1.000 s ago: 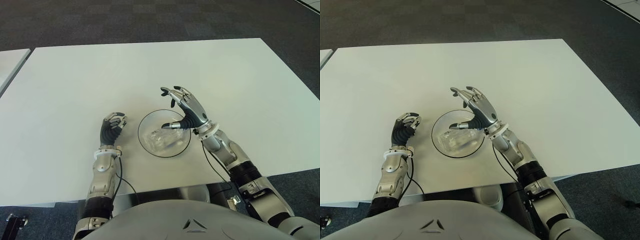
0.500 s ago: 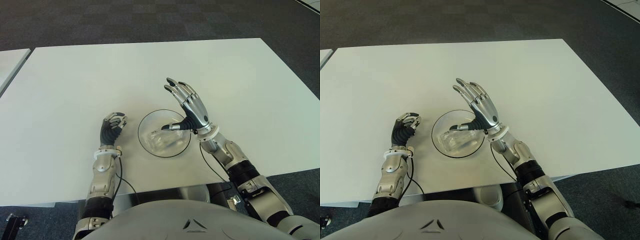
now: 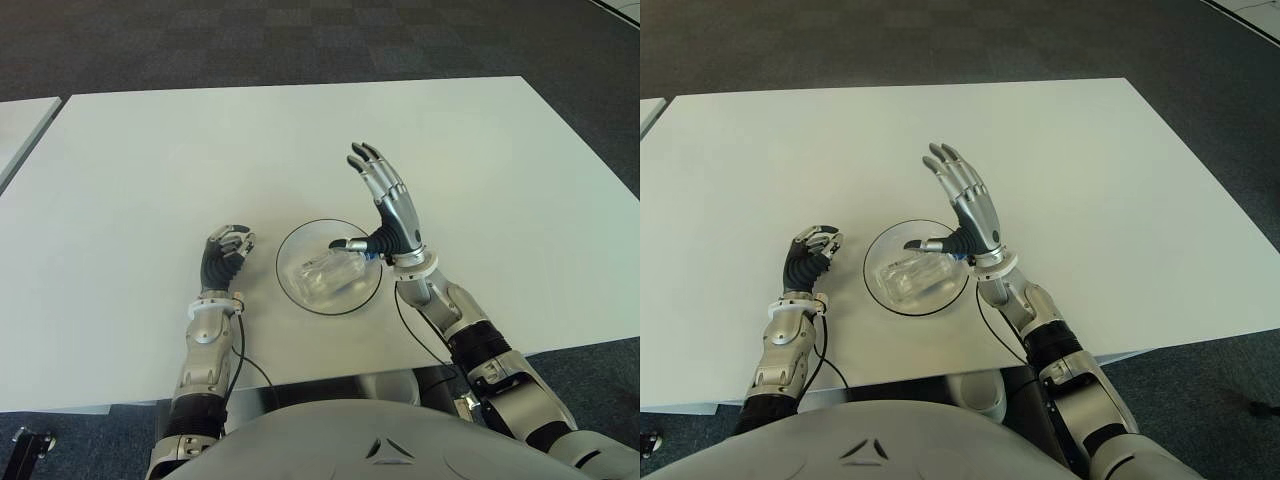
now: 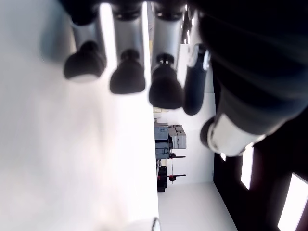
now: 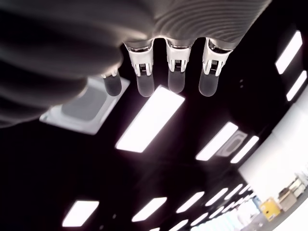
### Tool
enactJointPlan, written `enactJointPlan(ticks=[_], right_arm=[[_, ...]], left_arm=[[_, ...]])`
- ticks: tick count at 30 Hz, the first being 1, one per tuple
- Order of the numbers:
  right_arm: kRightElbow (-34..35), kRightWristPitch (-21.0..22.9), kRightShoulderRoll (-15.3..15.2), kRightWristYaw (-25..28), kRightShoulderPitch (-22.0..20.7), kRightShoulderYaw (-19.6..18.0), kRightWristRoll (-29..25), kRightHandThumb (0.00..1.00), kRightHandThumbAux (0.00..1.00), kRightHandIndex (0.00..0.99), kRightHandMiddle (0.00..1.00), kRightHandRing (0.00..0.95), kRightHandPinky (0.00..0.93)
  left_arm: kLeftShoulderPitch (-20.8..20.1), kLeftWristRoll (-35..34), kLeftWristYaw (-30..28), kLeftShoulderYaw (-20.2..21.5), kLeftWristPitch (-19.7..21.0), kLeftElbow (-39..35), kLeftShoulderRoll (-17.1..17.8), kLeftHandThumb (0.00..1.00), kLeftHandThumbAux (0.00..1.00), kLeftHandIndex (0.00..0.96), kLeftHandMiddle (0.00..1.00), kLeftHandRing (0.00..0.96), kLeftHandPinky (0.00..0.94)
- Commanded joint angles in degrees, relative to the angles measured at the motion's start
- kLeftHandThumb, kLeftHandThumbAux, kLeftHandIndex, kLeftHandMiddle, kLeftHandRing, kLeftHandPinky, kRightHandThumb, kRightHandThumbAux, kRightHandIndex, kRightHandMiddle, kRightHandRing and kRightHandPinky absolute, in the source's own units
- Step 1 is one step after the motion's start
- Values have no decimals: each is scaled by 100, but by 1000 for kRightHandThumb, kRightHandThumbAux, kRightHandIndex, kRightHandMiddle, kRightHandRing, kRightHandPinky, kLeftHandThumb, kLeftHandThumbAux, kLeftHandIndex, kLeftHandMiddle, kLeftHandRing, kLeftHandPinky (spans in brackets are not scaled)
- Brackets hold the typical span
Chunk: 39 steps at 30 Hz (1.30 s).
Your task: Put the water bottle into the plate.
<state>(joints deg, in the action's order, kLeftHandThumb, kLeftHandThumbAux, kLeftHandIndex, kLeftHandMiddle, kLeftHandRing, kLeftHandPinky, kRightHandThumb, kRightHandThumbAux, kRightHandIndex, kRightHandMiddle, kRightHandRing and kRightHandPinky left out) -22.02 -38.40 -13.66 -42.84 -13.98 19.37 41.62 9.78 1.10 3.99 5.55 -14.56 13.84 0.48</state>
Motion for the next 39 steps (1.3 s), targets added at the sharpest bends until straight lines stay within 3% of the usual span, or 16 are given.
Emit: enactJointPlan(ticks=[1, 8, 10, 13, 18, 19, 20, 21, 23, 26, 39], right_arm=[[-449, 59, 73, -118, 332, -416, -489, 20, 482, 0, 0, 0, 0], [-302, 519, 464, -38, 472, -802, -878, 110, 651, 0, 0, 0, 54], [-320, 543, 635, 127, 495, -993, -1340, 130, 692, 0, 0, 0, 70], [-340, 542, 791, 392, 511, -1210, -1877, 242, 852, 56, 44, 65, 178], [-329, 739, 901, 1357, 572, -1498, -2914, 332, 930, 200, 172, 186, 298], [-360, 776, 891, 1589, 575, -1570, -3138, 346, 948, 250, 232, 251, 352], [-361, 822, 897, 1792, 584, -1630, -3330, 351, 954, 268, 254, 274, 372], [-351, 857, 907, 1934, 593, -1675, -3449, 478, 875, 321, 295, 319, 408], [-261, 967, 978, 2150, 625, -1742, -3647, 588, 805, 368, 344, 372, 450], [-150, 1170, 1082, 2396, 671, -1858, -3893, 668, 755, 404, 400, 429, 496], [121, 1936, 1108, 3178, 822, -2102, -4144, 707, 728, 428, 481, 504, 541]], left_arm=[[142, -13, 9, -37, 248, 90, -53, 713, 710, 438, 811, 827, 840], [185, 14, 21, -57, 277, -10, -76, 713, 710, 438, 813, 829, 842], [182, 13, 16, -53, 293, 3, -70, 713, 710, 438, 812, 828, 841], [183, 20, 13, -56, 318, 4, -65, 713, 710, 438, 809, 825, 836], [184, 20, -17, -68, 329, -2, -47, 713, 710, 437, 807, 823, 837], [185, 22, -21, -70, 328, -5, -45, 713, 710, 437, 807, 823, 838], [190, 23, -22, -73, 326, -12, -44, 713, 710, 437, 808, 823, 838], [193, 25, -22, -74, 326, -17, -43, 713, 710, 437, 808, 824, 839], [198, 28, -15, -77, 327, -24, -45, 712, 710, 437, 808, 824, 839], [210, 21, -21, -81, 338, -37, -47, 712, 710, 437, 807, 823, 837], [272, 42, 5, -94, 442, -127, -63, 712, 710, 437, 797, 812, 829]])
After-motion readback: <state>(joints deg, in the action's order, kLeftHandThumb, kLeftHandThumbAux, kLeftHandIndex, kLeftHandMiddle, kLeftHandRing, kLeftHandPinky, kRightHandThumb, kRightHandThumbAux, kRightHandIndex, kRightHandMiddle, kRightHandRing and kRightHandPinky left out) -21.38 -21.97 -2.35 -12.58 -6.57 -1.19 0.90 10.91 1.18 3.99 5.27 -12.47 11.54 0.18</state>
